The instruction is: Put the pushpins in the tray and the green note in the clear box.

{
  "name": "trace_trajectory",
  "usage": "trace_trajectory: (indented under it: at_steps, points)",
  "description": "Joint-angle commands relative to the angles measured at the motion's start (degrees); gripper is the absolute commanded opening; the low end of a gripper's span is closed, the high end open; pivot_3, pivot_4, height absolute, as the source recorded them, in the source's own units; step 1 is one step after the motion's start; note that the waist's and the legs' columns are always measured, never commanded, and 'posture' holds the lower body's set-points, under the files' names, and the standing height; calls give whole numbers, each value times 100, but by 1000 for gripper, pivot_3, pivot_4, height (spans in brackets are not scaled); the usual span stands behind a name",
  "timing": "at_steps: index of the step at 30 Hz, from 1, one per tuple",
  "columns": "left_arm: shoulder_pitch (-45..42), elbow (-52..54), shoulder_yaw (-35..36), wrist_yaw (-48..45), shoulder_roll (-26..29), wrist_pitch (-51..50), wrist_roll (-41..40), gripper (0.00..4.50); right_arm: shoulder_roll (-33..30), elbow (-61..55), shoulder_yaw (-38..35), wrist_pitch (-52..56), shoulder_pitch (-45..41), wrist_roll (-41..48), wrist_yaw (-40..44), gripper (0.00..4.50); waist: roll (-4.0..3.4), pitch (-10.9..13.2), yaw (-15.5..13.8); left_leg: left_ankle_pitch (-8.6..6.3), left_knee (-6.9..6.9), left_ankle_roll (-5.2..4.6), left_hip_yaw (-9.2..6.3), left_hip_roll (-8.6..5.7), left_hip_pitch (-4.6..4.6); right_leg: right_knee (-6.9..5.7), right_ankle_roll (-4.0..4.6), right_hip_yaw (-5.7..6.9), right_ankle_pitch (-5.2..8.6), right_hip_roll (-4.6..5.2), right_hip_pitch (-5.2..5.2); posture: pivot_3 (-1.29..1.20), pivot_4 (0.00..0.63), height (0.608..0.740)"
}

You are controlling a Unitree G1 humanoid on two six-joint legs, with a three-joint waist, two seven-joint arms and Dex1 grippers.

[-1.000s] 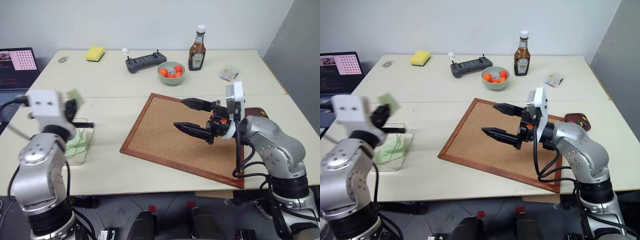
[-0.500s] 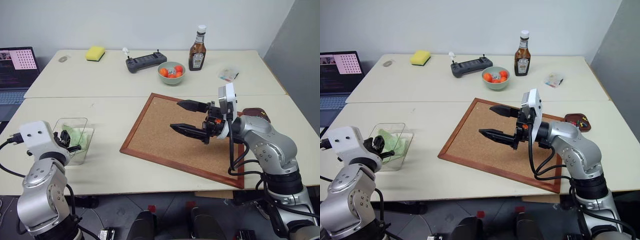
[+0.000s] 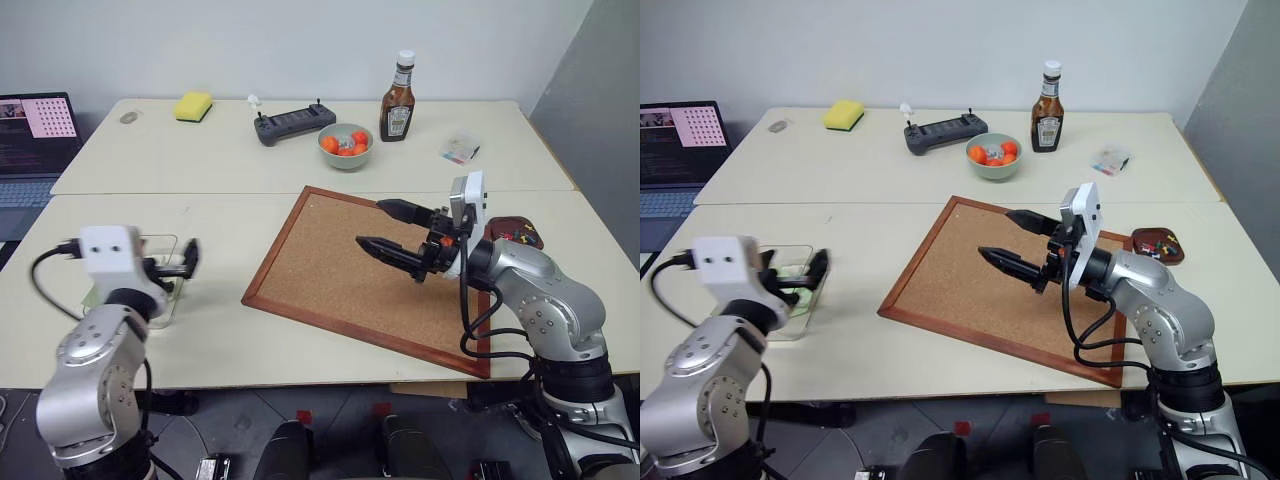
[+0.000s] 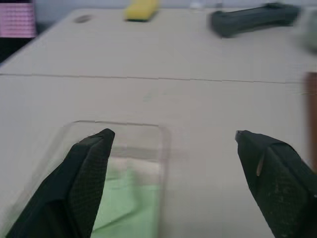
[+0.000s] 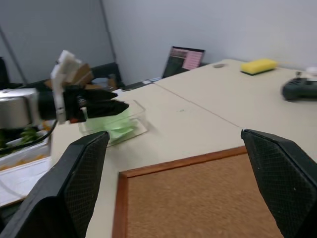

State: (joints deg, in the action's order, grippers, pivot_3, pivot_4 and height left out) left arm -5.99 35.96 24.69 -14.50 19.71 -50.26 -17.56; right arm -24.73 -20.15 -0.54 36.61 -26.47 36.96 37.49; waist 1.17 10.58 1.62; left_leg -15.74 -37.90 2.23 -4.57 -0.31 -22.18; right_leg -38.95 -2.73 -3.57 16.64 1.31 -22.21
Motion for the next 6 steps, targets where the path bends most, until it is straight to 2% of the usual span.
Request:
trace_trajectory:
  at_steps: [1,6]
  points:
    - [255,362,-502,-94,-3,443,23,4490,-32,-311,-167,-374,374,-851,-897,4500,0,0,2,0,2,0,1,0,0,0,0,-1,0,0,-2,0,150,740]
    - [838,424,-964,165,-473,1094,206,4490,94,-597,-278,-794,1182,-1951,-2020,4500,0,0,0,0,5,1,10,1,1,1,1,-12,1,1,-4,0,150,740]
